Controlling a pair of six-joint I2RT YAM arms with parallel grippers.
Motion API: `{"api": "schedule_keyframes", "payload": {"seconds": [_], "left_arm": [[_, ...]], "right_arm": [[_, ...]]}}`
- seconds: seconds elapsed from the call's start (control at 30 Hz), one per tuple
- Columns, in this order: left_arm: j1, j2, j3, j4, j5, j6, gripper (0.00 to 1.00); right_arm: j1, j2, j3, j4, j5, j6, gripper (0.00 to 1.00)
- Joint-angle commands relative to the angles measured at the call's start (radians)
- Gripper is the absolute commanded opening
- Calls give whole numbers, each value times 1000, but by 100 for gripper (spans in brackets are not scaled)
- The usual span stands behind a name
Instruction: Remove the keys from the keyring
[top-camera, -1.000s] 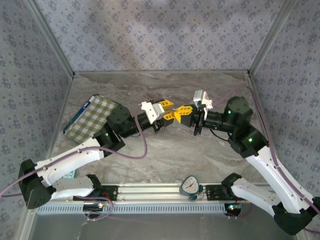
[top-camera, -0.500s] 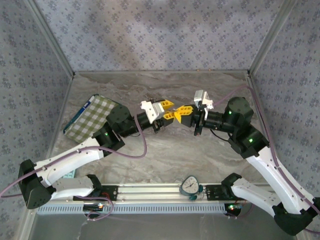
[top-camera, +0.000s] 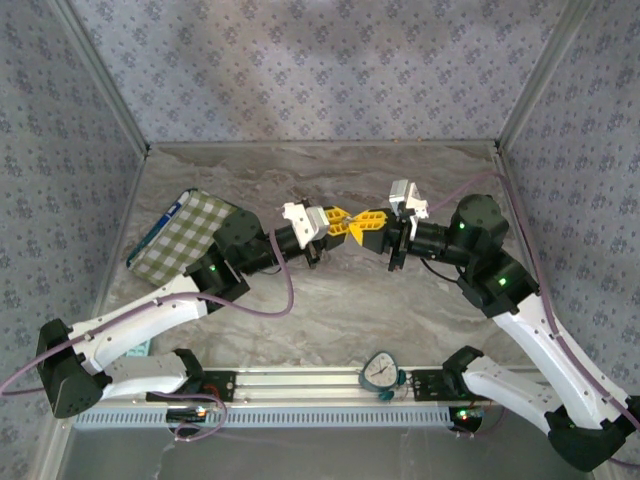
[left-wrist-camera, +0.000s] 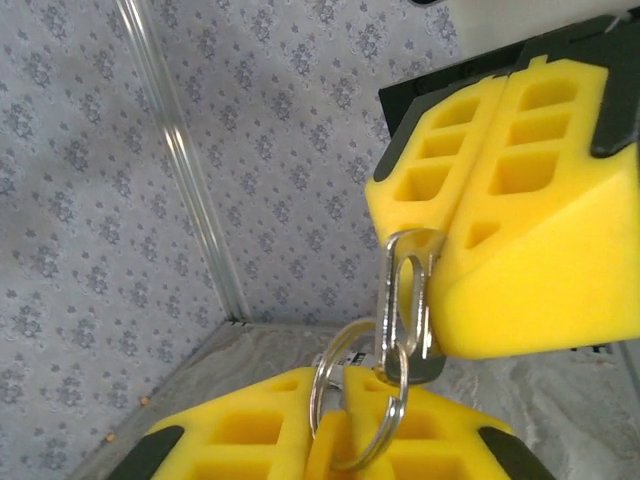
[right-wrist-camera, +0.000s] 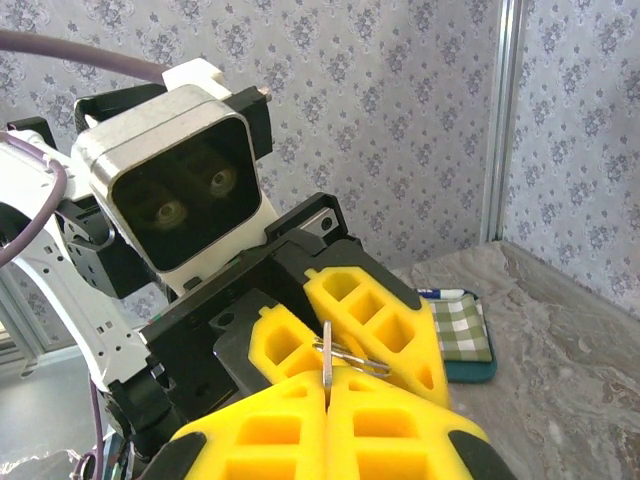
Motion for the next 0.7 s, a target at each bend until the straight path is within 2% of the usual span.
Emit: {"api": "schedule_keyframes", "payload": {"seconds": [0.0,0.1,0.17,0.47,0.57,0.67], "left_arm": [[-3,-4,34,3,9,-7,11],[-4,-5,46,-30,3,-12,10],[-4,-4,55,-55,5,-11,0],[-2,5,135,-194,-5,-54,0],[0,13,160,-228,6,-71,0],[3,18,174,-250,18,-88,0]], "right_arm": [[-6,-17,20,25,15,21,0],[-15,-35,8,37,43,17,0],[-13,-41,14,19,58,-15,0],[22,-128,-67,-8,100,-241,0],[55,-181,-123,23,122,-345,0],[102,-192,-110,-34,163,-446,0]]}}
